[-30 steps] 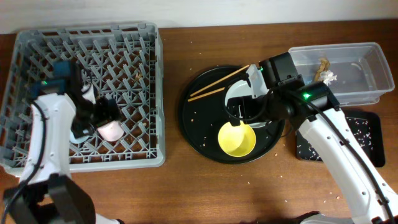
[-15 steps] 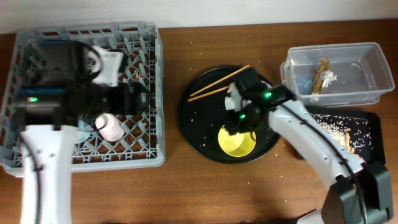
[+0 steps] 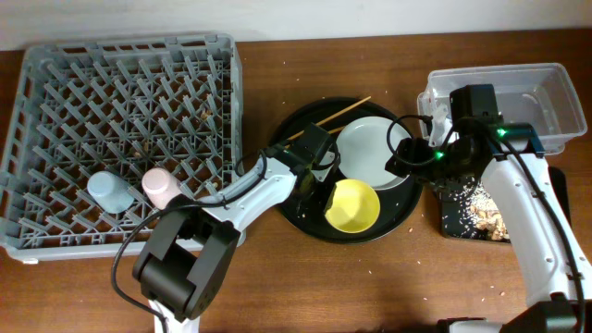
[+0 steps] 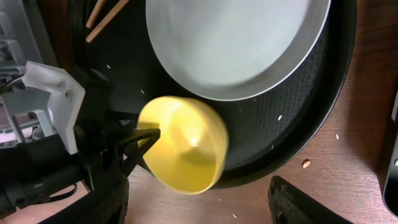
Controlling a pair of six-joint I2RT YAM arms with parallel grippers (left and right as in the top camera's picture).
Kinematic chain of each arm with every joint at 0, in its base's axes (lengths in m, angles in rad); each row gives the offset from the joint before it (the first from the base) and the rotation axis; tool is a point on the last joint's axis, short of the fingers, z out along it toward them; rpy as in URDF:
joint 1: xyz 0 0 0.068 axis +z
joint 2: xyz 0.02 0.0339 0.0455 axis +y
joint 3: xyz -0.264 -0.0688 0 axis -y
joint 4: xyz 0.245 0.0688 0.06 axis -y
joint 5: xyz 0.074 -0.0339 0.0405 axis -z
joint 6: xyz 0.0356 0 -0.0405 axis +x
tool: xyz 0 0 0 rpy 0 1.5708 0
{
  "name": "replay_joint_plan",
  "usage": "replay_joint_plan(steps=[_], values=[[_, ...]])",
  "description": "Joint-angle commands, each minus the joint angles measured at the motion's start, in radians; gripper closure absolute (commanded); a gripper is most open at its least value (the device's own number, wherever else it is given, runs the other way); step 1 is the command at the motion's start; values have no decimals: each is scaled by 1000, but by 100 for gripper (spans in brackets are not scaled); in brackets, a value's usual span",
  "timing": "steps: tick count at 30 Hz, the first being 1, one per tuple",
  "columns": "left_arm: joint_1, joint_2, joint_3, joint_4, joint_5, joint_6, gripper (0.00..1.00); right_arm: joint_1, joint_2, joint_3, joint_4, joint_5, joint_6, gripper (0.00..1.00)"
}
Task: Sort waste into correct bins and load items into the dishwasher rack
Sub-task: 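Grasp the yellow bowl with the left gripper and place it in the rack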
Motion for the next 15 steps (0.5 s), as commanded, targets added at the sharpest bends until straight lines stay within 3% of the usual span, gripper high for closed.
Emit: replay_joint_plan(steps=[1,4,5,8,11,15], values=[[-6,22,2,6,-21,-49,96,-1,-10,8,-1,-8,-7,27],[19,-11,137,-167,-153,-69,100,-1,-10,8,-1,-8,-18,27],[43,-42,217,-288,-269,-69,100,-1,-10,8,-4,-8,-18,27],[155,-157,447,-595,-820,-92,100,-1,-10,8,-4,-8,-18,23],[247,-198,459,-612,-1254,-92,100,-1,-10,8,-4,-8,-18,23],[428,-157,421,-509,-1436,-95,100,-1,-10,8,-1,-8,-18,23]])
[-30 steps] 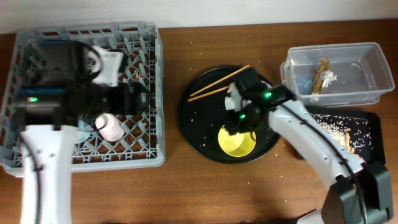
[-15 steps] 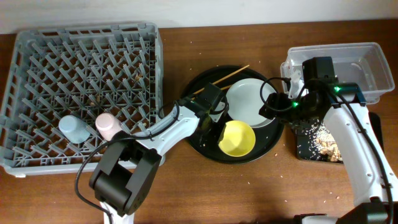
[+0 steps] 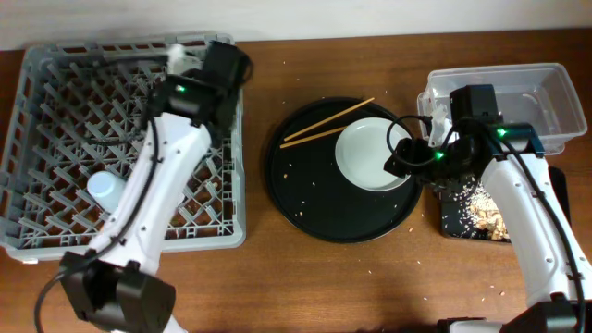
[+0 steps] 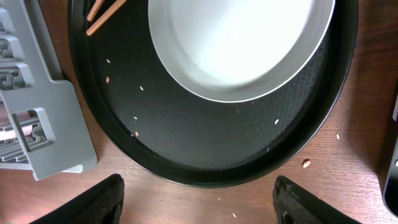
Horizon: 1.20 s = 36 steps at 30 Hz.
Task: Sort waste into correct bins and load items into the dishwasher rack
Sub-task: 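Grasp the yellow bowl with the left gripper and place it in the rack, then grasp the white plate with the left gripper and stand it in the rack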
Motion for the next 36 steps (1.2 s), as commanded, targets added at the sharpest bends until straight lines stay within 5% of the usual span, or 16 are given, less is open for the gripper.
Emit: replay_joint_plan(steps=[1,7,15,17,19,21,25,29,36], values=[[144,68,-41,100,-210,-15,100,-1,-10,8,4,-5,-10,23],[341,257,-42,231,-233,-15,100,-1,-10,8,8,-2,-10,22],[262,374,-42,250,-232,-14,98,-1,-10,8,31,-2,-9,23],[222,374,-42,221,-235,-14,86,-1,-10,8,31,-2,-9,23],[184,374,-42,175,-217,-15,46,-1,-10,8,31,-2,-9,23],[136,364,-33,112,-92,-15,37,-1,-10,8,31,-6,-9,23],[51,217,118,4,379,-6,26,-1,-10,8,31,-5,-10,23],[-61,149,190,238,1180,47,25,-1,-10,8,31,-5,-10,23],[-266,454,190,378,1283,14,31,-1,-10,8,31,-2,-10,18]])
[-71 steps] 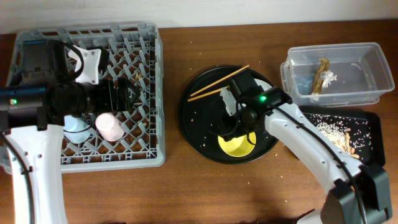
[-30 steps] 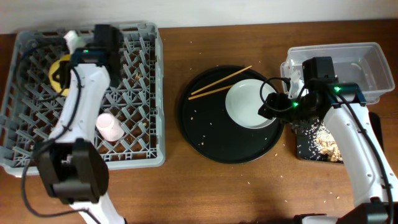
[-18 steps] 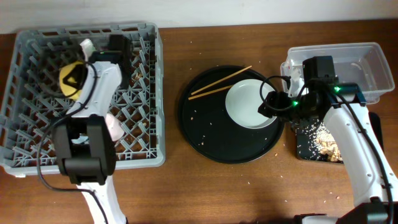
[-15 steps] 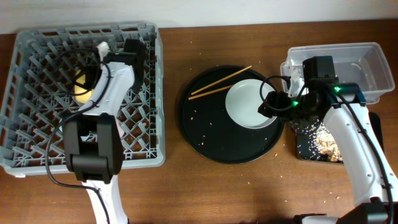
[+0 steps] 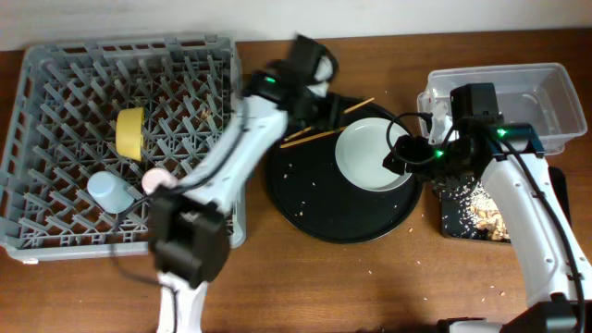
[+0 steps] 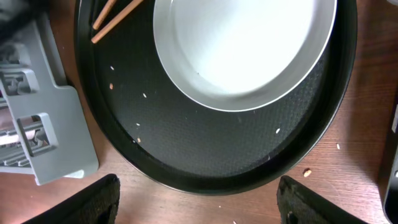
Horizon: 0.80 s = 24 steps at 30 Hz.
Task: Sort waste into correct bins and load items into the dishwasher rack
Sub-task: 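Grasp the white plate with the left gripper and stand it in the rack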
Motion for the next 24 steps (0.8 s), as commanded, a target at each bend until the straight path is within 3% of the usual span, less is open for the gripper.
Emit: replay_joint_plan(steps=[1,3,5,8,9,15,18,21,22,24], values=[[-48,101,-8,14,56,-6,31,-1,-10,8,0,-2,-9,18],[-65,172,-8,10,33,-9,32,-1,-10,8,0,-2,-8,18],[-70,248,-8,3,34,-9,42,-1,-10,8,0,-2,-9,18],[-70,261,-7,-10,37,-9,79,-1,-10,8,0,-2,-8,18],[-69,258,-6,-26,37,-8,99,-1,-10,8,0,-2,-9,18],[79,71,94,-274,16,53,100,-1,-10,8,0,-2,-9,18],[212,-158,101,-397,-334,60,100,-1,-10,8,-1,-2,-9,18],[314,-332,101,-492,-873,60,100,-1,-10,8,0,-2,-9,18],[334,-345,101,-494,-978,60,100,-1,-10,8,0,-2,-9,18],[360,-340,69,-483,-1027,59,100,-1,-10,8,0,-2,-9,18]])
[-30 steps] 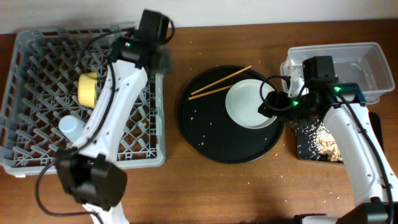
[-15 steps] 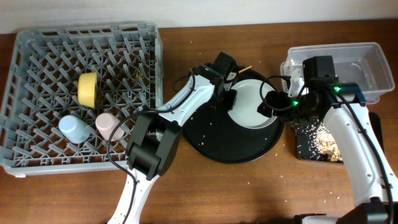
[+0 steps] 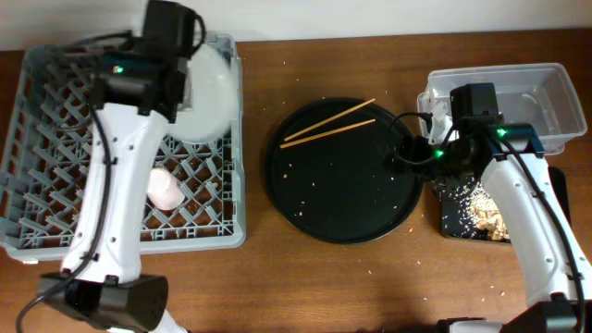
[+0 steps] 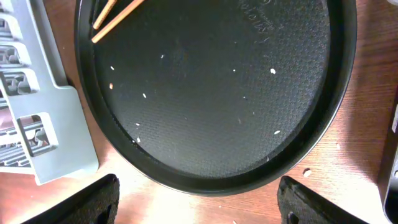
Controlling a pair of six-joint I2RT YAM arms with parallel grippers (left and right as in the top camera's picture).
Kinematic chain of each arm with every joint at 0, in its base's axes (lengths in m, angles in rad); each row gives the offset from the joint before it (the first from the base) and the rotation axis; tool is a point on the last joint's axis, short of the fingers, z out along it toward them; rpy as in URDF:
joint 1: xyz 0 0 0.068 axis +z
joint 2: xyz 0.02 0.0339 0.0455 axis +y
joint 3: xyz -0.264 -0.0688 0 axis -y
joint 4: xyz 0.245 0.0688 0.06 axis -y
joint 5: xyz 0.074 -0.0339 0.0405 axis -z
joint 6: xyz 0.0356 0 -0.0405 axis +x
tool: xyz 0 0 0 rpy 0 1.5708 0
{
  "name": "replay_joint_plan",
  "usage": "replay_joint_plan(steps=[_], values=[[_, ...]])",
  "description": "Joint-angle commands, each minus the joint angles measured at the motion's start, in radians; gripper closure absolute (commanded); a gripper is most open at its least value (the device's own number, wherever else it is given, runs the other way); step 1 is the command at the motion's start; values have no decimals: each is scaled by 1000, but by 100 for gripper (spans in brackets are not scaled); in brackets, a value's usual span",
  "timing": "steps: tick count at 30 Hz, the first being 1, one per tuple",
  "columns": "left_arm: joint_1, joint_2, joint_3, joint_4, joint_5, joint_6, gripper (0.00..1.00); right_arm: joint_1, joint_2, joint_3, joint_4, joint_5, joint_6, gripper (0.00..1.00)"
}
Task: Sort waste into correct bins and load items into the dishwasher rack
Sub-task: 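Grasp the white plate with the left gripper and stand it in the rack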
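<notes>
A white plate [image 3: 211, 100] sits tilted over the back right corner of the grey dishwasher rack [image 3: 55, 74], with my left gripper [image 3: 188, 91] shut on its left edge. A pink cup [image 3: 166, 190] lies in the rack; the left arm hides whatever is beside it. The round black tray [image 3: 342, 185] [image 4: 217, 93] holds only two chopsticks [image 3: 328, 124] [image 4: 115, 15] and crumbs. My right gripper [image 3: 408, 154] [image 4: 202, 208] hovers open over the tray's right rim, its fingers [image 4: 93, 202] wide apart and holding nothing.
A clear plastic bin [image 3: 527, 92] stands at the back right. In front of it lies a black bin [image 3: 472, 208] with food scraps. The rack's corner [image 4: 37, 124] shows beside the tray. Crumbs are scattered on the wooden table [image 3: 370, 277].
The white plate has left the black tray and is now held by my left gripper over the rack's back right corner. The right arm has not moved.
My left gripper was at the yellow bowl on the tray. Then the bowl was gone from the tray and the left arm was over the rack. Later the bowl stood in the rack and the gripper was by the plate. Now the plate is at the rack.
</notes>
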Motion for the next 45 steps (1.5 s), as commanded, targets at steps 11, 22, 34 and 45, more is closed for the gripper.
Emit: replay_joint_plan(steps=[11,22,34,45], values=[[35,195,-175,117,-487,-45,100,-1,-10,8,1,-2,-9,18],[-167,134,-100,173,373,48,23,-1,-10,8,4,-2,-9,17],[-358,573,-105,661,755,492,45,-1,-10,8,1,-2,-9,17],[-389,645,-106,634,691,492,59,-1,-10,8,0,-2,-9,17]])
